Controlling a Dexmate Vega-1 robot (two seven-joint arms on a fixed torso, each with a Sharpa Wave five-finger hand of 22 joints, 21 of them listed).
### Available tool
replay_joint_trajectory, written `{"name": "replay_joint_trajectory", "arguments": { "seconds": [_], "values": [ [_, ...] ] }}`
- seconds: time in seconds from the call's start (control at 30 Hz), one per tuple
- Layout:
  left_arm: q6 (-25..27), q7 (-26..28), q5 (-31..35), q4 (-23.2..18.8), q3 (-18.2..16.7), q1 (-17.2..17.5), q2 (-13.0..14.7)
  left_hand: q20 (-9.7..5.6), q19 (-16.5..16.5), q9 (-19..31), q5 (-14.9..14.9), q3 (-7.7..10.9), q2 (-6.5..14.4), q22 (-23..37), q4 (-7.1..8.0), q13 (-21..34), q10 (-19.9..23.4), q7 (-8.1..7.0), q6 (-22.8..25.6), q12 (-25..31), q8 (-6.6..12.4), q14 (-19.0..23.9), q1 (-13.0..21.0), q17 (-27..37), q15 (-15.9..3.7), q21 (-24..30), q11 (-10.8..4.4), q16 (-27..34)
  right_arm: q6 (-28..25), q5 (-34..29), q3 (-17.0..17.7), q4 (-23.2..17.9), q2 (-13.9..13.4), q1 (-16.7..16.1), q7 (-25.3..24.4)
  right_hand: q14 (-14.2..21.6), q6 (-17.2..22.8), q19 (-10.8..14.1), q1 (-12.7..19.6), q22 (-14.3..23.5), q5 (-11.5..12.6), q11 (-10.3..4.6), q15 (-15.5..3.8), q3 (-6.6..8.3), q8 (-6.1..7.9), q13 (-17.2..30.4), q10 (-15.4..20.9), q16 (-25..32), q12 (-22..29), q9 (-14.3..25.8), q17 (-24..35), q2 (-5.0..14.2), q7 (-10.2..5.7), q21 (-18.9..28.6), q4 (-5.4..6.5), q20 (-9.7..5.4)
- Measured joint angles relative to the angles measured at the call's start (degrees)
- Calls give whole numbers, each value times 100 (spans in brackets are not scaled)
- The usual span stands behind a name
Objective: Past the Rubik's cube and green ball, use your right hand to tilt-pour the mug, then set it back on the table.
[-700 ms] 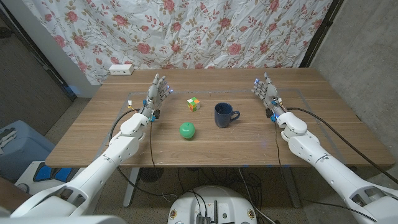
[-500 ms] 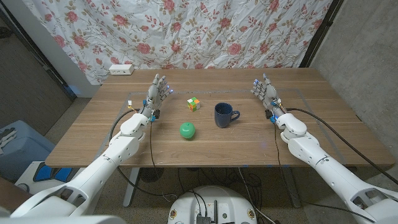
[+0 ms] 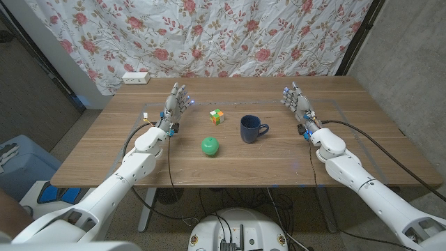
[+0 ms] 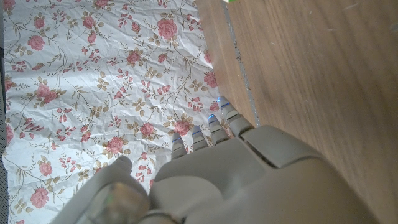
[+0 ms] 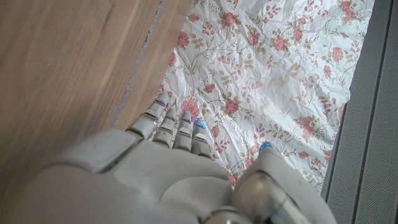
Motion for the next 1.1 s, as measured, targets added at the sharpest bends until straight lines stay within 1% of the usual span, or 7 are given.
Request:
{"name": "replay_joint_trajectory", "arguments": {
  "seconds": [0.17,0.2,0.37,0.43,0.63,1.0,1.1],
  "values": [
    [0,0,0,-2,0,1,0,0,0,0,0,0,0,0,0,0,0,0,0,0,0,0,0,0,0,0,0,0,-2,-76,-39,-115,-65,-45,-10,-62,-75,-115,47,0,0,-59,-21,-21,-27,-48,-73,0,0,0,-57,-50,-22,-66,-68,-30],
    [0,0,0,-2,0,1,0,0,0,0,0,0,0,0,0,0,0,0,0,0,0,0,0,0,0,0,0,0,-5,-147,-52,-142,-82,-55,-12,-81,-104,-173,112,0,-1,-62,-41,-32,-27,-57,-76,0,0,0,-75,-116,-39,-70,-79,-13],
    [0,0,0,-4,0,2,1,0,0,0,0,0,0,0,0,-1,0,0,0,0,0,0,0,0,0,0,0,0,-3,-238,-76,-204,-128,-83,-11,-197,-271,-347,58,0,-1,-80,-33,-68,-48,-124,-141,0,-1,-1,-153,-168,-81,-132,-164,-4],
    [1,0,-1,-5,0,2,1,0,0,-1,0,0,0,0,0,-1,0,1,0,0,0,0,0,-1,0,0,0,0,11,-291,-86,-239,-167,-94,7,-252,-361,-419,81,-1,-1,-85,-45,-84,-48,-143,-205,0,-1,-1,-186,-299,-82,-132,-180,-15],
    [3,0,-2,-7,0,2,1,0,0,-1,0,0,0,-1,0,-1,13,1,0,0,0,0,0,-1,0,0,-12,0,48,-386,-101,-327,-276,-135,62,-402,-578,-594,89,-1,-2,-131,-34,-101,-48,-200,-369,0,-25,-1,-278,-302,-76,-154,-258,0],
    [8,-1,-2,-9,0,2,2,0,0,-1,0,-1,0,-1,0,-1,21,1,0,0,0,0,0,-1,0,0,-20,0,172,-723,-106,-518,-511,-285,59,-712,-1078,-878,241,28,-2,-152,-6,-124,-69,-272,-848,0,-48,-1,-469,-576,-48,-154,-488,-2],
    [8,-1,-2,-11,0,2,2,0,0,-1,0,-1,0,-1,0,-1,21,1,0,0,0,0,0,-1,0,0,-20,0,217,-837,-110,-545,-540,-316,10,-875,-1306,-962,246,27,21,-136,11,-130,-71,-298,-1012,0,-48,-2,-528,-580,-28,-154,-546,-4]
  ]
}}
